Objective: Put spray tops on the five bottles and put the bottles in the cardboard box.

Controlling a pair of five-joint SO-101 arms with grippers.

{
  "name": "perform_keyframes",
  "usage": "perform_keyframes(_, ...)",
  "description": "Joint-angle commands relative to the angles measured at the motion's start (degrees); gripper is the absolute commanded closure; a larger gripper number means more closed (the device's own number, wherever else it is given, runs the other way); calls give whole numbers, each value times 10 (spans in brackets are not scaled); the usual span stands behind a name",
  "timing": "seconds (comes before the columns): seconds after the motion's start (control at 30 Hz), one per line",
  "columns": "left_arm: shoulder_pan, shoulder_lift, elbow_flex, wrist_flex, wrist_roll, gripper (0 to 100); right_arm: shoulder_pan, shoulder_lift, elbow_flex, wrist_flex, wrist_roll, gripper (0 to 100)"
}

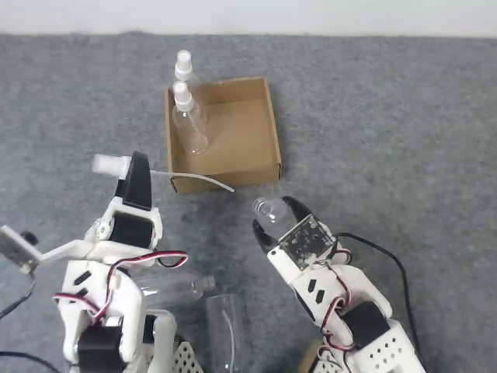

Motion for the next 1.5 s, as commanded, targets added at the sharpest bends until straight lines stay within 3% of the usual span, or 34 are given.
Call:
perform_keyframes(0.0, -2, -11, -4, -13, 6, 988, -24, -13, 1, -3, 15, 991)
perform_keyframes(0.13, 6, -12, -7, 7, 5, 988, -32, -13, 22, -18, 63, 991)
perform_keyframes(0.47, 42, -12, -29, 67, -14, 988, -29, -13, 32, -42, 64, 991)
perform_keyframes(0.8, 47, -12, -24, 68, -29, 988, -32, -13, 32, -42, 63, 991)
perform_keyframes(1.03, 141, -12, 8, 63, -67, 988, -32, -13, 32, -42, 63, 991)
perform_keyframes(1.47, 210, -11, 77, 3, -127, 988, -29, -13, 32, -41, 63, 991)
